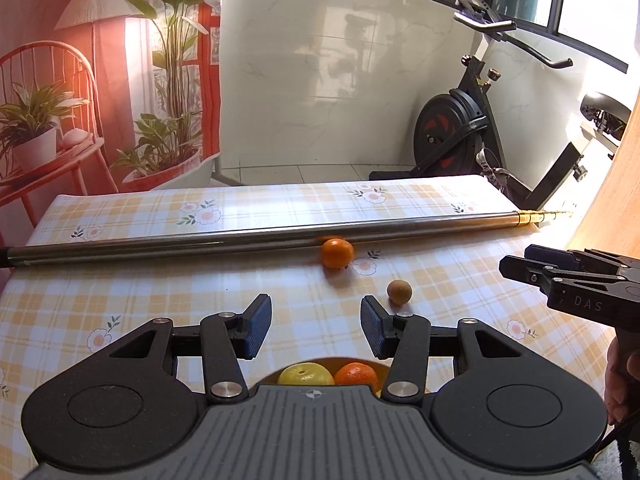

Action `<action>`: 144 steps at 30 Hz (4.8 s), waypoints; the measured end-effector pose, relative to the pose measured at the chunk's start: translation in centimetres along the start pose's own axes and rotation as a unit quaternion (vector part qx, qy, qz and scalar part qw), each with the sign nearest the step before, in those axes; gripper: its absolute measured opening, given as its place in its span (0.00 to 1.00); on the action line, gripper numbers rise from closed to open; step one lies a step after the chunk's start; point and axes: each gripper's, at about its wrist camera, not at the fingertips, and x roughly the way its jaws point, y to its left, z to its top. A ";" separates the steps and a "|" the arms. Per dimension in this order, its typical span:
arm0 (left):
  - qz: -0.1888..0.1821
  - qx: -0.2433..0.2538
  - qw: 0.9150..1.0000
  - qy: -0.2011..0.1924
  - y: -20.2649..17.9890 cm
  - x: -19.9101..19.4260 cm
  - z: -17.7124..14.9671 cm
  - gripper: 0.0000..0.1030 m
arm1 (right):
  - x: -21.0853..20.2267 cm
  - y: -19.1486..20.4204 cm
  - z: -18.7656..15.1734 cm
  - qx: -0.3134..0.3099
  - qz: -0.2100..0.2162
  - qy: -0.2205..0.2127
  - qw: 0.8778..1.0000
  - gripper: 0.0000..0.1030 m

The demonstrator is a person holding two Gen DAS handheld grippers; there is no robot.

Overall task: Organize fruits
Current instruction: 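Move both empty grippers to the last kiwi and mandarin, then grasp the brown kiwi with the left gripper while the right gripper grasps the mandarin, then lower the mandarin onto the plate with the right gripper while the left lowers the kiwi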

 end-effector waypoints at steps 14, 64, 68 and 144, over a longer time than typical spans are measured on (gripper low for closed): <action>-0.061 0.028 0.992 0.104 -4.9 11.4 2.8 0.42 | 1.7 -4.3 -2.5 0.055 -0.012 0.011 0.998 0.44; 0.031 -0.068 0.997 -0.013 5.3 0.9 0.6 0.27 | 12.6 4.5 2.7 -0.047 0.119 0.022 0.991 0.44; 0.032 -0.077 0.996 -0.019 5.5 0.3 -0.1 0.27 | 15.3 5.2 2.8 -0.046 0.120 0.048 0.990 0.44; -0.059 -0.060 0.994 0.065 2.3 -3.3 -9.8 0.27 | -3.4 9.6 -5.3 0.019 0.160 0.074 0.984 0.35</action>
